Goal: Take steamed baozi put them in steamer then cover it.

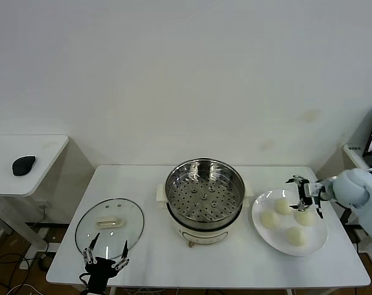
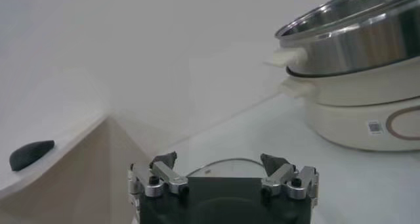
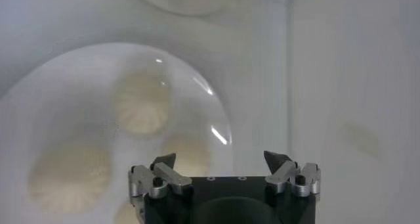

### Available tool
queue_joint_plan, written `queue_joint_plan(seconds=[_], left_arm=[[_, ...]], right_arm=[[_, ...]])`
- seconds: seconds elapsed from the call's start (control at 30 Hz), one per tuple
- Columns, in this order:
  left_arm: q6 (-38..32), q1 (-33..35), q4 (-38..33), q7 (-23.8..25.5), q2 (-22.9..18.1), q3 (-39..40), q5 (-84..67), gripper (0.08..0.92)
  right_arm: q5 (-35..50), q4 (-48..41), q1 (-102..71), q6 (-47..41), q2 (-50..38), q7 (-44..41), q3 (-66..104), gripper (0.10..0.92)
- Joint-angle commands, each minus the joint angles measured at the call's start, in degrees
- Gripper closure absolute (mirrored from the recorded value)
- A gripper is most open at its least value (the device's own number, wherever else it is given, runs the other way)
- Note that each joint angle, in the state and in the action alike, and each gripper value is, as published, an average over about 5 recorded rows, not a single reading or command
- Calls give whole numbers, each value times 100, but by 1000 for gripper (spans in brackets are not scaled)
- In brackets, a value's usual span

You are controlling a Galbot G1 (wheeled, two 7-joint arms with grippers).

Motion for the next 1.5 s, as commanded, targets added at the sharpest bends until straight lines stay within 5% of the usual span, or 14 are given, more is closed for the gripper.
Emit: queue_joint_plan(seconds=[0.03,0.73,1.5], left_arm=[[-53,-9,12,26,26,-39,87,177],[-94,65,-44,28,60,-131,98,177],[-155,4,53,25,38,-124,108,177]], right_arm=[[101,-694,1394,78,15,-528,-1630,203],[73,-1605,785,-81,1089,-159,-1225,209],[-216,-2140,748,-159,1465,-88,-1130,410]])
